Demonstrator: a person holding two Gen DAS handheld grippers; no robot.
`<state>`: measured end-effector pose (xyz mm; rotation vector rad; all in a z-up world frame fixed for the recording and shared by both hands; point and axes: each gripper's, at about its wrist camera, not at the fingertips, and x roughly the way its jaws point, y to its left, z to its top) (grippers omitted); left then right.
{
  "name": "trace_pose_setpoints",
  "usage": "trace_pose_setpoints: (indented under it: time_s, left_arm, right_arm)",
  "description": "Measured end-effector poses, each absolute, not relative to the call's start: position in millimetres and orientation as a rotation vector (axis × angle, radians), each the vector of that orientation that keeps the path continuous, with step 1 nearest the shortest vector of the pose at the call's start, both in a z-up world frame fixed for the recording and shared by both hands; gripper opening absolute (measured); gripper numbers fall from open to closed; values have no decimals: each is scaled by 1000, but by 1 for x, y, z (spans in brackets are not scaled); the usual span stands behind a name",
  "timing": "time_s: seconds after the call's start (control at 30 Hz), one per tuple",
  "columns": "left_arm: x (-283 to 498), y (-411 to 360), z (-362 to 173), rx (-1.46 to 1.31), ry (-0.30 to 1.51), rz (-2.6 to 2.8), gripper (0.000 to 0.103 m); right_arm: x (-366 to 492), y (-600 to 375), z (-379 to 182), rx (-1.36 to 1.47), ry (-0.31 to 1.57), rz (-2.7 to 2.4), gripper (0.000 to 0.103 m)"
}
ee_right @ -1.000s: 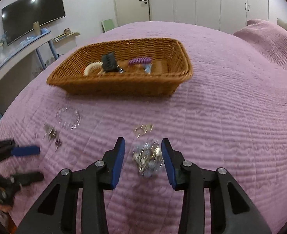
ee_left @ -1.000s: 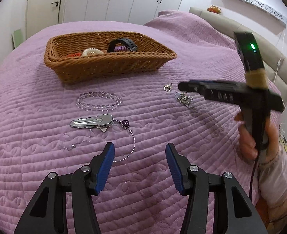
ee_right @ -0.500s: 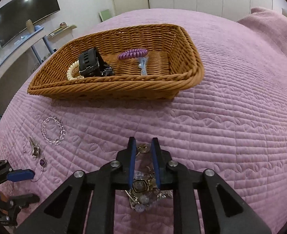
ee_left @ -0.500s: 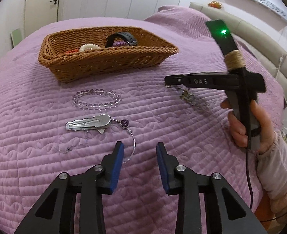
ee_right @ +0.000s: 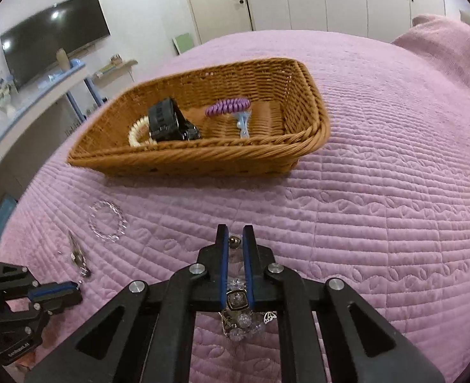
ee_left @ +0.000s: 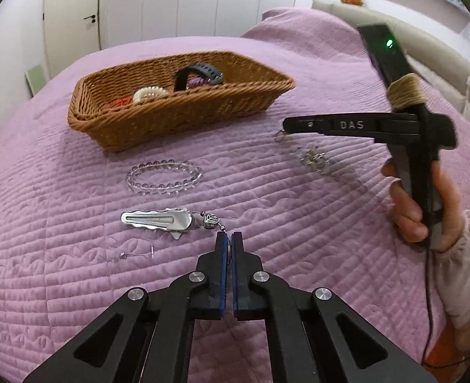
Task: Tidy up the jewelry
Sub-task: 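Grasp a small silver charm from the silver cluster with the right tool, then grasp the purple-bead wire earring with the left tool while the right tool holds the charm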
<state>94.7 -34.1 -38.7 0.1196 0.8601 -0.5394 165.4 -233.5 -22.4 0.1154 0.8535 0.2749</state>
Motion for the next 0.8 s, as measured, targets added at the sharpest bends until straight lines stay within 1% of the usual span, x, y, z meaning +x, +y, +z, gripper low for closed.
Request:
trace_pose_setpoints:
  time_s: [0.13,0.33,0.5,0.6,0.7,0.77,0.8]
  left_arm:
    - [89,-17,-22,18,842,-604,2]
    - [92,9,16,-125,778,-701,1]
    - [97,22,37,-179,735,-721,1]
    - [105,22,40,-172,730,-716,1]
    - [106,13,27,-137,789,-752,2]
    - [104,4,11,-117,855,-759,9]
    - [103,-3,1,-97,890,-753,17]
  right_arm:
    - [163,-246,-17,183,833,301,12]
    - [159,-249,-11,203,807,314,12]
    - [153,-254,-5,224,783,332,12]
    - [151,-254,-2,236,773,338,12]
    - [150,-255,-2,238,774,338,12]
    - [151,-256,-2,239,779,335,12]
    - [151,-256,-2,239,780,333,12]
